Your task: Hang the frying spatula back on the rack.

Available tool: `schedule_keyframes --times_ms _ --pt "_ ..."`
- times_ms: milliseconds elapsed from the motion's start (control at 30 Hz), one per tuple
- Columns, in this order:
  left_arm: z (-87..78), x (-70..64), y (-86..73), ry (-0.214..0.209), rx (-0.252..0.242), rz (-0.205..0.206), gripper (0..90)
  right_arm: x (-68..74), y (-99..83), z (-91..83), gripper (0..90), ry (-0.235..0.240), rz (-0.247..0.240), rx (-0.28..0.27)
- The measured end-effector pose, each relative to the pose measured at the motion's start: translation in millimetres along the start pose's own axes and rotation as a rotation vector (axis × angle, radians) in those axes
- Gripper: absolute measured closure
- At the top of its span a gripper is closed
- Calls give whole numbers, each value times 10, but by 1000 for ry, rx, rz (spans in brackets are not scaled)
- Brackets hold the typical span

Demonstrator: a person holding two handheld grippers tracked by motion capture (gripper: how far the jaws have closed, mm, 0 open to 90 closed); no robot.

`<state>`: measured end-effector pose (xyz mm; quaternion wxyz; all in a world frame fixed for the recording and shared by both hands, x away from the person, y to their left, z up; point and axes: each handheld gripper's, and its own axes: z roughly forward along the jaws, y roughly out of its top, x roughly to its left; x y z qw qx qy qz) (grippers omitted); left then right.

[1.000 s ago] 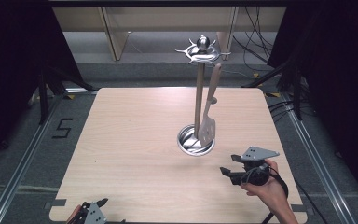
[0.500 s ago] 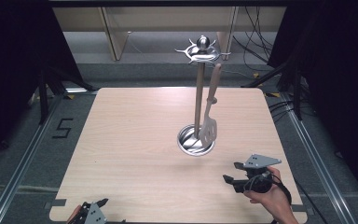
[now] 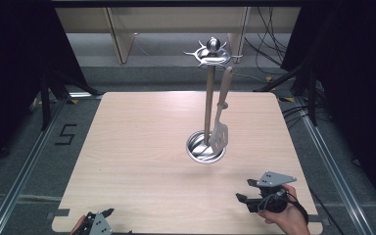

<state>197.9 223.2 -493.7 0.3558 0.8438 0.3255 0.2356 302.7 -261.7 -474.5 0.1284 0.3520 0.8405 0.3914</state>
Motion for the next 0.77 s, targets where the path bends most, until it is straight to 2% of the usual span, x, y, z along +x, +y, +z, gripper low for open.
schedule_keyframes --times_ms 133,300,333,533,567,667,733,767 --pt "-4 1 -1 -9 3 2 151 8 -37 -2 326 -4 -10 7" --pt "-4 2 -1 -7 4 1 151 16 -72 -9 323 3 -1 13" --pt "-5 2 -1 -8 3 1 151 29 -80 -13 323 -9 7 7" --pt "-3 2 -1 -7 4 5 151 29 -101 -17 322 -12 -9 3" --pt "-2 1 -2 -7 5 5 151 53 -106 -23 322 -8 19 13" --pt "-1 9 -1 -4 11 14 151 20 -108 -27 320 -4 -10 12" --pt "7 1 -1 10 9 10 151 23 -112 -34 319 -2 3 8" --pt "2 6 -1 1 12 12 151 22 -113 -41 318 -10 4 9"
